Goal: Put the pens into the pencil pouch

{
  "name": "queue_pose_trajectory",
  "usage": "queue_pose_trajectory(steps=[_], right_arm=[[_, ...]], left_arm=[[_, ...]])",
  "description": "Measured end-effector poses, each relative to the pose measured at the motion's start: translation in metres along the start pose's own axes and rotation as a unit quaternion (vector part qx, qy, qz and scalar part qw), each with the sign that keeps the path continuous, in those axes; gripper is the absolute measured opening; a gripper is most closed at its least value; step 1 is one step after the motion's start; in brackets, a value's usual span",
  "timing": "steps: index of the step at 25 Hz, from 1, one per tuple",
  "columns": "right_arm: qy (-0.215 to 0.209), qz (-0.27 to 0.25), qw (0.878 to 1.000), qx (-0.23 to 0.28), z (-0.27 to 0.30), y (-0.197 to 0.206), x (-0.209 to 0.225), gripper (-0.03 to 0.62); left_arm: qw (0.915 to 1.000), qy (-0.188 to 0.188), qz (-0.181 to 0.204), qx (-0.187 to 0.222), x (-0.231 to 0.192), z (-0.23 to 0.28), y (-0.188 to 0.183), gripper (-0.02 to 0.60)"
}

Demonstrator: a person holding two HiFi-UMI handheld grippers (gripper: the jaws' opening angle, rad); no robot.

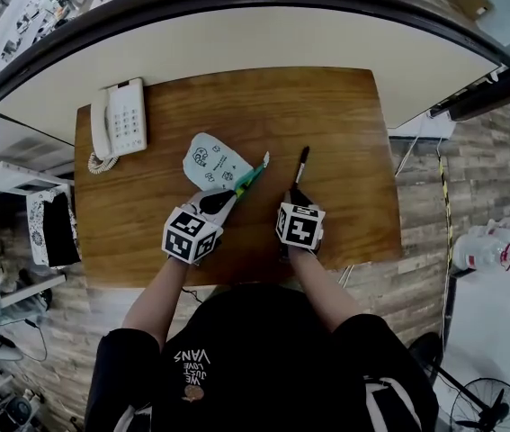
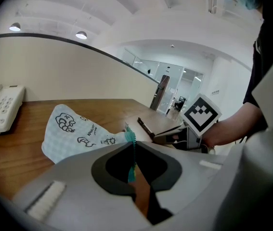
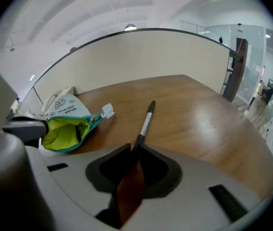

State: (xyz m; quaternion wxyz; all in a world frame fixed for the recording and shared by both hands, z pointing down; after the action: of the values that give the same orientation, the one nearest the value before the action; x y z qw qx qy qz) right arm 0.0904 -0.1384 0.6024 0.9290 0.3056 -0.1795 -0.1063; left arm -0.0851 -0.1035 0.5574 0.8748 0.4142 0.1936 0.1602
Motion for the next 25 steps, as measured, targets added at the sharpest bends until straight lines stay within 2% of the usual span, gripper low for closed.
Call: queue_pose_trajectory(steps=[3, 8, 16, 25], right_arm=[[-0.01, 0.003, 1.0, 0.0, -0.001, 0.002, 0.002, 0.055], [-0.045, 0.0, 0.999, 0.013, -0.011, 0.006, 0.002, 0.051], [-0.106, -0.091, 0.99, 0.002, -0.056, 0.029, -0.021, 0.051], [-0.163, -0.147, 0.975, -0.028, -0.074, 0.063, -0.06, 0.051]], left_arm=[[1.0, 0.001, 0.0, -0.001, 0.0, 0.0, 0.002, 0.026], [1.0, 0.004, 0.001, -0.003, 0.0, 0.0, 0.002, 0.028], [0.9999, 0.012, 0.001, 0.003, -0.003, 0.002, 0.0, 0.026], [0.9997, 0.022, 0.002, 0.013, -0.003, 0.0, -0.004, 0.026]])
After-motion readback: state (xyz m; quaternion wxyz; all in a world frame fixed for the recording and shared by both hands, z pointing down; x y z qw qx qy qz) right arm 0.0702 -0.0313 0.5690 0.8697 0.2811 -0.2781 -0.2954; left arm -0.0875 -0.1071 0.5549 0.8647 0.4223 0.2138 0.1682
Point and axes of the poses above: the fingertips, and each gripper's own axes: z forward along the fingers, x to its right, y out of its underside, the point moved 4 cm from there along -z, backward along the fingers, and after that the axes turned 11 degrees about -y, right-handed, at the moved point
